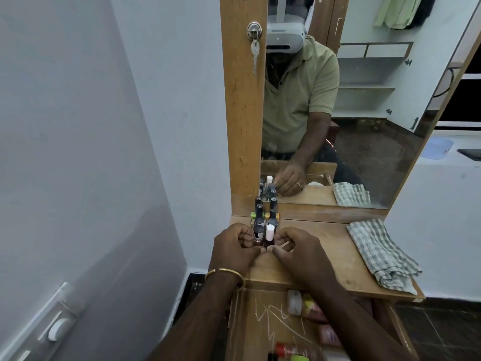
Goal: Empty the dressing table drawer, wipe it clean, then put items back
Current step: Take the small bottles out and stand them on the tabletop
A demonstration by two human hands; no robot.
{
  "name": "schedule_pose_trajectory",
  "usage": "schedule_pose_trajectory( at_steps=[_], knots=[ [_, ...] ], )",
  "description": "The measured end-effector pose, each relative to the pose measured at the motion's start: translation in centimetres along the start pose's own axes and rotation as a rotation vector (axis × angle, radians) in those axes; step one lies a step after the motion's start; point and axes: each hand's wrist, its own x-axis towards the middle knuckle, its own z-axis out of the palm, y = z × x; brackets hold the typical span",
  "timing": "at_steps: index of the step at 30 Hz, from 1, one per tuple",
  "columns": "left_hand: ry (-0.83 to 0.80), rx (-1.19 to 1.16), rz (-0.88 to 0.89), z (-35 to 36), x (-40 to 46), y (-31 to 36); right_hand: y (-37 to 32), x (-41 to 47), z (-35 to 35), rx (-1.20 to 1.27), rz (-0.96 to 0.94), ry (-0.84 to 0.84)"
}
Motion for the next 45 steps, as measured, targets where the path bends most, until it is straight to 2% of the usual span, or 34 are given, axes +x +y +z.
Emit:
schedule_pose_trajectory(
  at_steps=[12,20,27,30,34,36,40,45],
  knots=[
    [0.006,-0.043,-0.029,-0.1,-0.2,0.2,-0.9,-0.3,0.3,-0.002,0.039,0.038],
    [0.003,0.015,-0.039,-1.9,-1.6,0.6,-1.7,-2.3,-0.4,0.031,0.113,0.056],
    [0.042,0.045,0.023,-3.7,-5.1,0.7,-3.4,-7.4,-0.8,0.081,0.058,0.074],
    [0.062,0.04,0.069,-4.1,-6.8,0.7,-4.1,-10.4,-0.7,0.177,0.068,-0.051],
    [0.065,0.044,0.111,-4.3,-9.1,0.0,-4.6,-14.1,-0.2,0.111,0.08,-0.572],
    [0.059,0.029,0.107,-4.3,-10.0,-0.2,-4.6,-15.0,0.5,0.046,0.058,-0.714],
    [0.034,0.009,0.099,-4.3,-11.2,-0.3,-5.0,-15.3,1.7,-0.071,-0.004,-0.769],
    [0.015,0.016,0.099,-4.7,-11.9,-0.2,-4.8,-15.3,2.8,-0.136,0.004,-0.841]
  ],
)
